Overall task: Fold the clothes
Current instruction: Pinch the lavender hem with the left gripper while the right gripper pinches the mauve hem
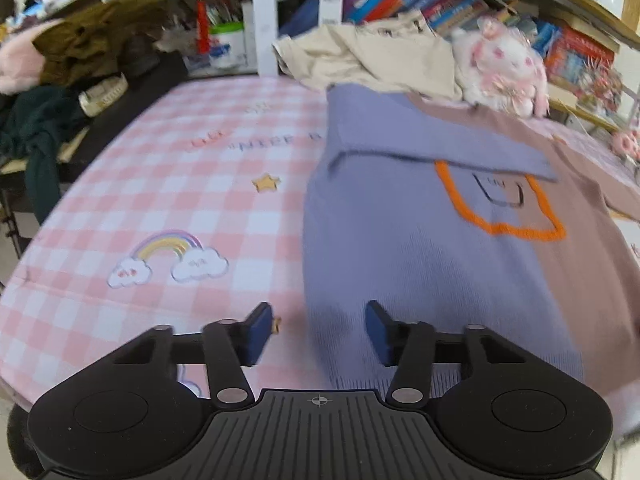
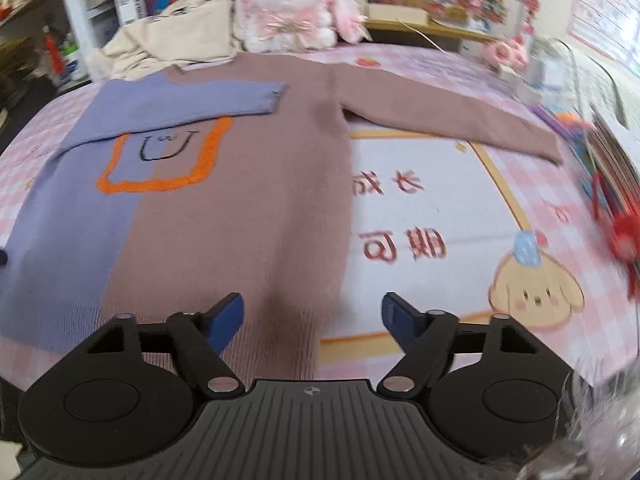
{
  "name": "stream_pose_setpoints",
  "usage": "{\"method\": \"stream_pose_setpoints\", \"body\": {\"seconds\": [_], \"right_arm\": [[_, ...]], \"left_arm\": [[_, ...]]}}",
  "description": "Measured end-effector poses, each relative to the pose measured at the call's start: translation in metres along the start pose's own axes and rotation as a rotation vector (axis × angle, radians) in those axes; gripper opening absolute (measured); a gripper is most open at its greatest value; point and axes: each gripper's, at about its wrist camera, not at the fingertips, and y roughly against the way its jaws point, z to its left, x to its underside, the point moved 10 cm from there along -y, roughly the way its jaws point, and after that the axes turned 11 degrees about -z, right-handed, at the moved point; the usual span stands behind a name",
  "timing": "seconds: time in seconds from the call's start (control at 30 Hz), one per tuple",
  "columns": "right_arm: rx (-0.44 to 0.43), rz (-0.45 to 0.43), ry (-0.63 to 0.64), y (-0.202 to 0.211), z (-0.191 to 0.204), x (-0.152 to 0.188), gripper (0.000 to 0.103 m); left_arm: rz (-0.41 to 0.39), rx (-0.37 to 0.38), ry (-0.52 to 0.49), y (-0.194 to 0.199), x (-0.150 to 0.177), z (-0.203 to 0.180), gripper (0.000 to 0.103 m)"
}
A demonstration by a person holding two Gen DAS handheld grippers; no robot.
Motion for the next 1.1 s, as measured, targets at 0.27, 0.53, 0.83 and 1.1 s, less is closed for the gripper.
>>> {"method": "stream_pose_setpoints", "body": {"seconds": [0.27, 0.53, 0.83, 1.1], "right_arm": [[0.023, 0.039, -0.132, 0.001, -0.015, 0.011, 0.041], [-0.02, 0.034, -0.099, -0.001, 0.005, 0.009, 0.011], [-0.11, 0.043, 0.009, 0.0, 0.042, 0.011, 0.011], [-0.158, 0.042, 0.101, 0.004, 0.068, 0.016, 0.011]], "left_arm": [[0.027, 0.062, 0.057, -0.008, 0.006, -0.003, 0.04], [0.022, 0.125, 0.143, -0.009, 0.006, 0.003, 0.004], [0.016, 0.07, 0.189, -0.001, 0.006, 0.037, 0.003], [0.015, 0.033, 0.194, -0.001, 0.007, 0.062, 0.003]]}}
